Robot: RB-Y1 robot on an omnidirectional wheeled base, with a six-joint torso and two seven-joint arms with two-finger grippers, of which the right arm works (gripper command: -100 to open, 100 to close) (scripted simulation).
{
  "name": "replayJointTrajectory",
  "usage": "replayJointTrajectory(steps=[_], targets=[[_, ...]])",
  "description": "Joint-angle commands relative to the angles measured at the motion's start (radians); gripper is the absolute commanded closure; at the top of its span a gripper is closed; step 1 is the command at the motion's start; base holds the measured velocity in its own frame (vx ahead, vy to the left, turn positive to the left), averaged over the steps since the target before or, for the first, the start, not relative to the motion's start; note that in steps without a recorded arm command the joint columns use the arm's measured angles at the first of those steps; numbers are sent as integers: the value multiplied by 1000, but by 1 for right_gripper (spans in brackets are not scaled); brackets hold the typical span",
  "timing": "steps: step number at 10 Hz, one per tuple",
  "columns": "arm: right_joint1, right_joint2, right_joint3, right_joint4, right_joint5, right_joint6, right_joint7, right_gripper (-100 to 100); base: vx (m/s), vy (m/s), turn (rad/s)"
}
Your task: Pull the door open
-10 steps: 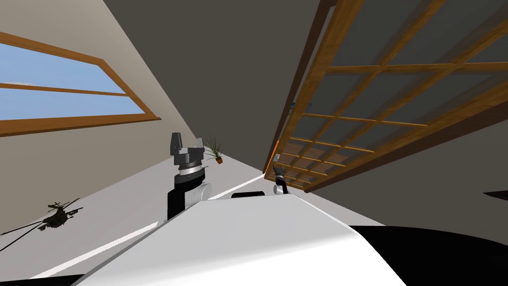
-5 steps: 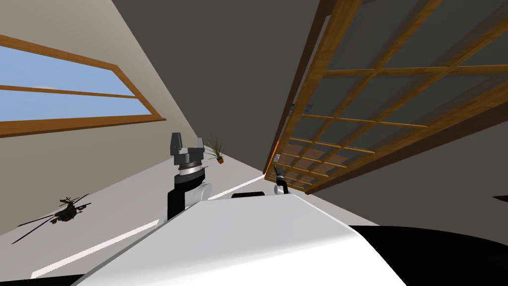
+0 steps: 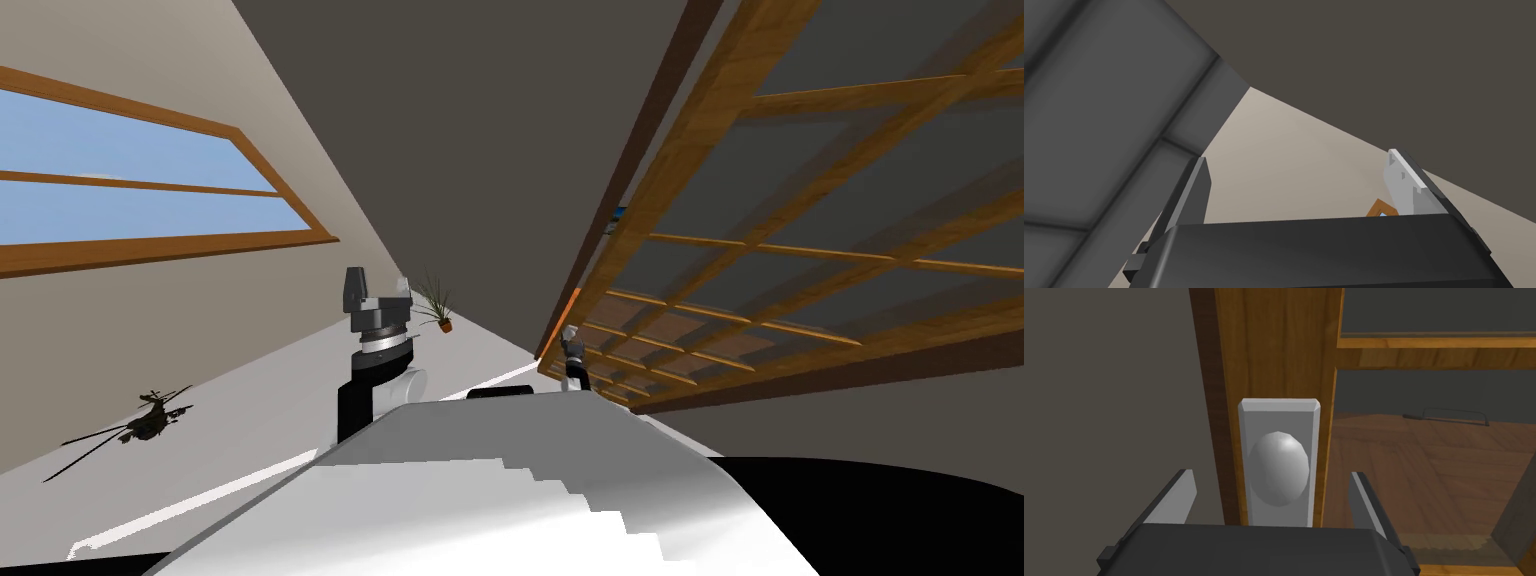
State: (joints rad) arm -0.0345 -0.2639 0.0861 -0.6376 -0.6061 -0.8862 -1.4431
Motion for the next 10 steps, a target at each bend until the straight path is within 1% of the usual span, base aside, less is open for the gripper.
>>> replayJointTrajectory(steps=[1,3,4,5,10], targets=[[12,-23,-2,10,-3,-12,-28,-100,188,13,83],[12,-23,-2,10,-3,-12,-28,-100,63,-19,8],[18,-21,-3,-3,-4,-5,-23,-100,11,-10,0],[18,-21,-3,-3,-4,-5,-23,100,0,0,0],[18,-21,-3,-3,-4,-5,-23,100,-3,0,-2]])
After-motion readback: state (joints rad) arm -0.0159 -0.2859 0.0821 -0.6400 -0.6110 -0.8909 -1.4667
